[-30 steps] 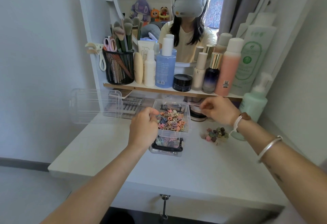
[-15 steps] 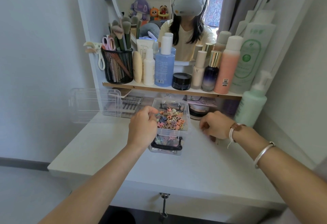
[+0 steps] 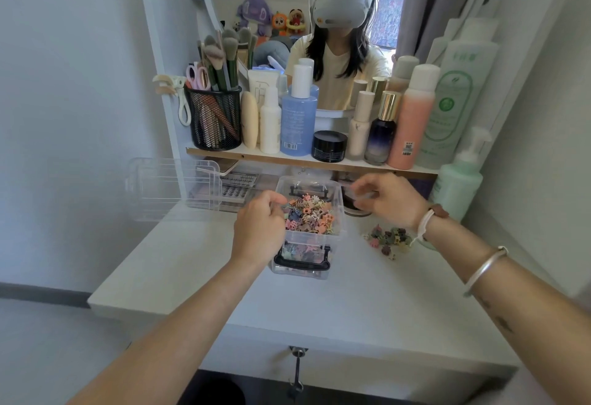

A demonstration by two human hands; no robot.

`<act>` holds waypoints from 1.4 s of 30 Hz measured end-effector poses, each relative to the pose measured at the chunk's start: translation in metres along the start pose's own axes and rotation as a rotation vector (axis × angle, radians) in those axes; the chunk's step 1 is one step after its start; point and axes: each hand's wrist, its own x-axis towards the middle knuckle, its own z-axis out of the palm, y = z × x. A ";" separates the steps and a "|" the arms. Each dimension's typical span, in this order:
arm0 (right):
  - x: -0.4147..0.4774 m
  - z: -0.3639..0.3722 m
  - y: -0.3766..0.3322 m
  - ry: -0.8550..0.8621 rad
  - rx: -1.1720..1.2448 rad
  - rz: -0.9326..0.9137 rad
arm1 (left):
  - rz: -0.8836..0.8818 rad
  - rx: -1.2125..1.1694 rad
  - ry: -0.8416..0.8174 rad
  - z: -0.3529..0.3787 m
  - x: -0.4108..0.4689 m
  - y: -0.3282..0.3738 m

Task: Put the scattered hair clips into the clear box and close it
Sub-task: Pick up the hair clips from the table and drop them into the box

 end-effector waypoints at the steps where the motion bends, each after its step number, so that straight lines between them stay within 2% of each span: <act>1: -0.002 0.001 0.008 -0.072 -0.151 0.021 | 0.001 0.000 -0.001 0.000 0.000 0.000; 3: -0.006 0.009 0.021 -0.258 -0.357 0.049 | 0.004 -0.004 0.000 0.000 0.000 0.000; 5: -0.009 0.018 0.025 -0.327 -0.428 0.037 | 0.010 -0.006 0.000 0.000 0.001 0.000; 14: -0.010 0.024 0.019 -0.231 -0.565 -0.062 | 0.006 -0.012 -0.006 0.000 0.000 0.000; 17: -0.005 0.009 0.014 -0.081 -0.452 -0.092 | 0.006 -0.016 -0.009 0.000 0.000 0.000; 20: -0.003 -0.007 -0.010 0.119 -0.060 -0.129 | 0.008 -0.016 -0.007 0.000 0.000 0.001; 22: -0.005 -0.013 -0.032 0.041 0.192 -0.167 | 0.006 -0.016 -0.006 0.000 0.000 0.001; 23: -0.008 -0.013 -0.041 -0.039 0.226 -0.190 | 0.005 -0.015 -0.005 0.000 0.000 0.001; 25: -0.012 -0.009 -0.052 -0.214 0.152 -0.209 | 0.002 -0.010 -0.002 0.000 0.000 0.000; 27: -0.013 -0.008 -0.053 -0.304 0.044 -0.189 | -0.001 -0.006 -0.001 0.000 0.000 0.000; 31: -0.007 -0.020 -0.032 -0.170 0.082 -0.113 | -0.002 -0.007 -0.005 0.001 0.000 0.000; 33: -0.004 -0.021 -0.011 -0.111 -0.027 -0.023 | 0.001 -0.007 -0.002 0.001 0.000 0.000; 36: -0.004 -0.007 0.021 -0.217 -0.314 0.100 | 0.010 -0.005 0.002 0.000 0.000 0.001; 38: -0.005 0.005 0.030 -0.257 -0.363 0.127 | 0.007 -0.006 0.009 0.000 0.000 0.001; 42: -0.004 0.023 0.035 -0.203 -0.423 0.096 | 0.011 -0.002 0.006 0.000 -0.001 0.002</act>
